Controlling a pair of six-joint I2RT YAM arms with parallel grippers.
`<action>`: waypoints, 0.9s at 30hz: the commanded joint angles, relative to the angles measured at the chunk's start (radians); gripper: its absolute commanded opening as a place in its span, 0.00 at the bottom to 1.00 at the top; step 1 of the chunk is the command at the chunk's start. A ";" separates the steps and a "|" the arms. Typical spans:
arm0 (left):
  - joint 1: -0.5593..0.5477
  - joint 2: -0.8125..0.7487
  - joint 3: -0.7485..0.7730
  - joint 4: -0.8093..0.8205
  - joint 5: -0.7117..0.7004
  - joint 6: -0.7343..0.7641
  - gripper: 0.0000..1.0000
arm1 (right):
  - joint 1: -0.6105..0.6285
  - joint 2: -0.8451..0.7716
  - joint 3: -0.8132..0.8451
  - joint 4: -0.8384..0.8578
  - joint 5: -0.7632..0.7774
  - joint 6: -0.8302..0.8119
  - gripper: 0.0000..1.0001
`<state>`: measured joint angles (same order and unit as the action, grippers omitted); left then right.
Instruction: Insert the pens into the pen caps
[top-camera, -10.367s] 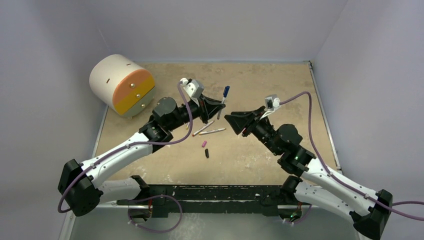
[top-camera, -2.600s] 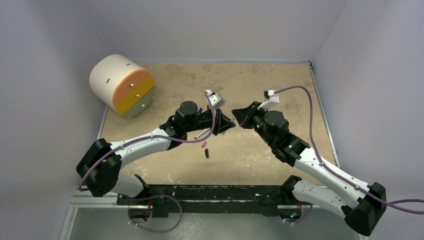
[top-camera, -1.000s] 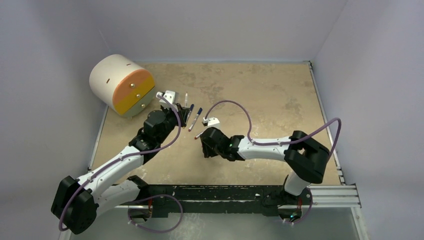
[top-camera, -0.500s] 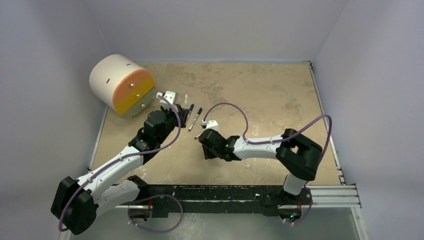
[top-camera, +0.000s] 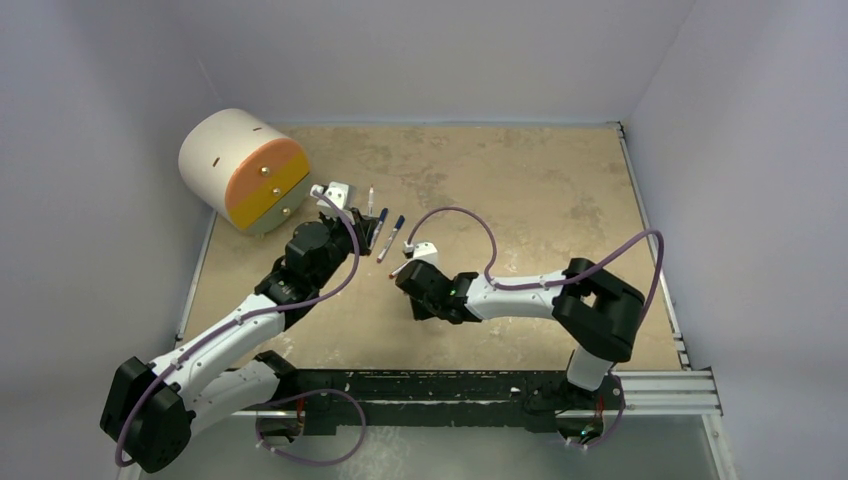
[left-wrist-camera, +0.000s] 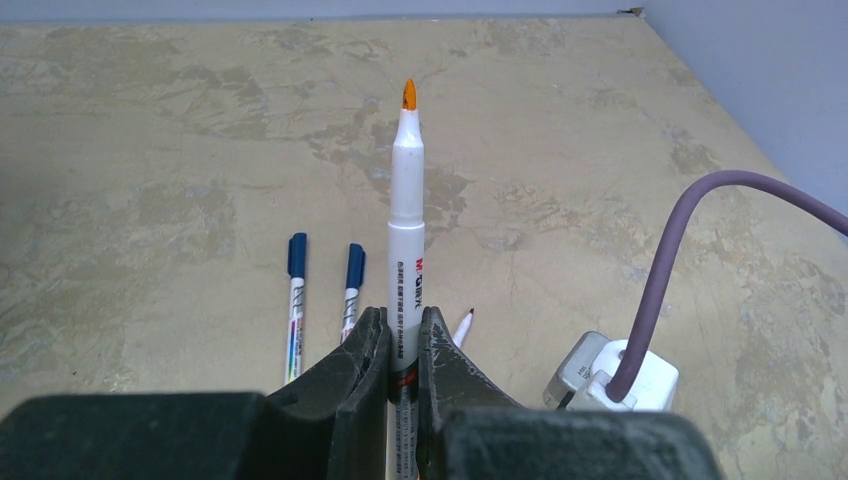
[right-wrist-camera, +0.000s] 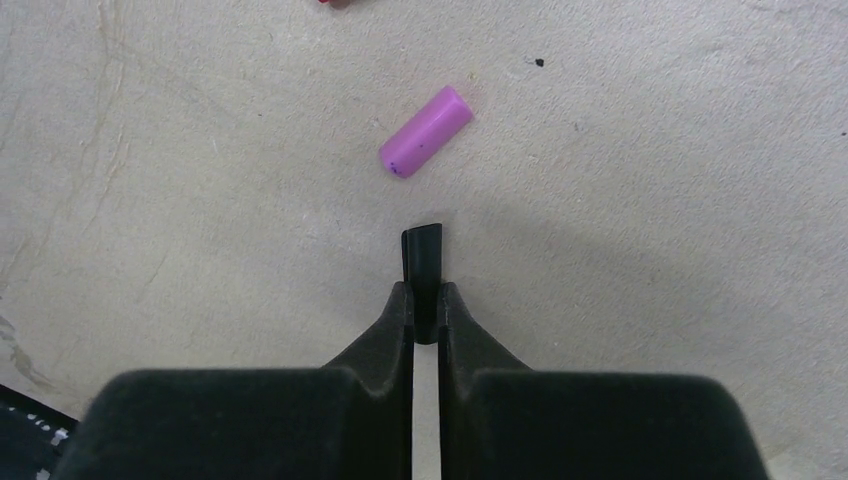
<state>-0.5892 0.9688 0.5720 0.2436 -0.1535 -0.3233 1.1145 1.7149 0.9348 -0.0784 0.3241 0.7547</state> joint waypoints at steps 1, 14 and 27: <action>0.005 -0.016 0.012 0.029 0.006 -0.022 0.00 | 0.005 -0.055 -0.005 -0.055 0.017 0.028 0.00; 0.005 -0.005 0.007 0.086 0.068 -0.063 0.00 | -0.090 -0.388 -0.101 -0.034 0.058 0.002 0.00; 0.003 0.112 -0.078 0.603 0.457 -0.300 0.00 | -0.353 -0.888 -0.214 0.262 -0.142 -0.082 0.00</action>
<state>-0.5892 1.0306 0.5007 0.5579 0.1226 -0.5102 0.7753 0.8337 0.6548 0.0975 0.2363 0.7338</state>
